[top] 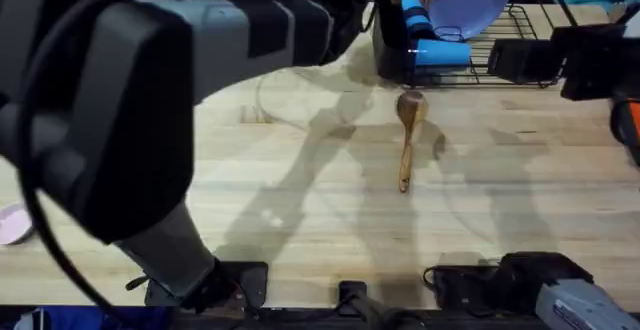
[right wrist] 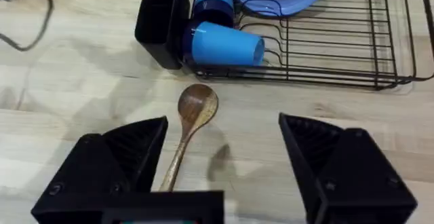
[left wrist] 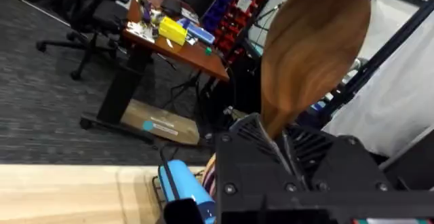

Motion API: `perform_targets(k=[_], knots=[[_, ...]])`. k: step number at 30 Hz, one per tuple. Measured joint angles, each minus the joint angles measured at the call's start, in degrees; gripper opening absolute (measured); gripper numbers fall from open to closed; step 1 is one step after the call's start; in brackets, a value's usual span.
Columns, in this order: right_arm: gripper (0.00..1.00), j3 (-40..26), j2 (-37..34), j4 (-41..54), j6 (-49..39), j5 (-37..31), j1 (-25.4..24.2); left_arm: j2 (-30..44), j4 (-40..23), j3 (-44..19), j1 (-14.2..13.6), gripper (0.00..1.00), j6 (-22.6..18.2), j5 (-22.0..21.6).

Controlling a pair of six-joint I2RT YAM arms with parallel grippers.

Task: Pick up the spoon on the table one by one and put them onto the rack

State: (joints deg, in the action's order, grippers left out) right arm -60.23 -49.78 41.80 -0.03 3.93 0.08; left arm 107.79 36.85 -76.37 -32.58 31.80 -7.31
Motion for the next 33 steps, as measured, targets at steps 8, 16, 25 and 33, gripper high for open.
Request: perform_targets(k=[8,16,25,33], knots=[[0.996,0.0,0.0,0.0,0.0,0.0,0.0,3.7,1.3,0.0,-1.1,0.042,-0.1,0.0],[0.995,0.0,0.0,0.0,0.0,0.0,0.0,4.6,0.3,-0.1,-1.0,0.042,-1.9,-1.6],[0.995,0.0,0.0,0.0,0.0,0.0,0.0,4.1,-3.8,-1.3,-1.0,0.042,-3.4,-2.6],[0.996,0.0,0.0,0.0,0.0,0.0,0.0,4.2,1.6,-1.2,-1.0,0.041,-5.5,-2.6]])
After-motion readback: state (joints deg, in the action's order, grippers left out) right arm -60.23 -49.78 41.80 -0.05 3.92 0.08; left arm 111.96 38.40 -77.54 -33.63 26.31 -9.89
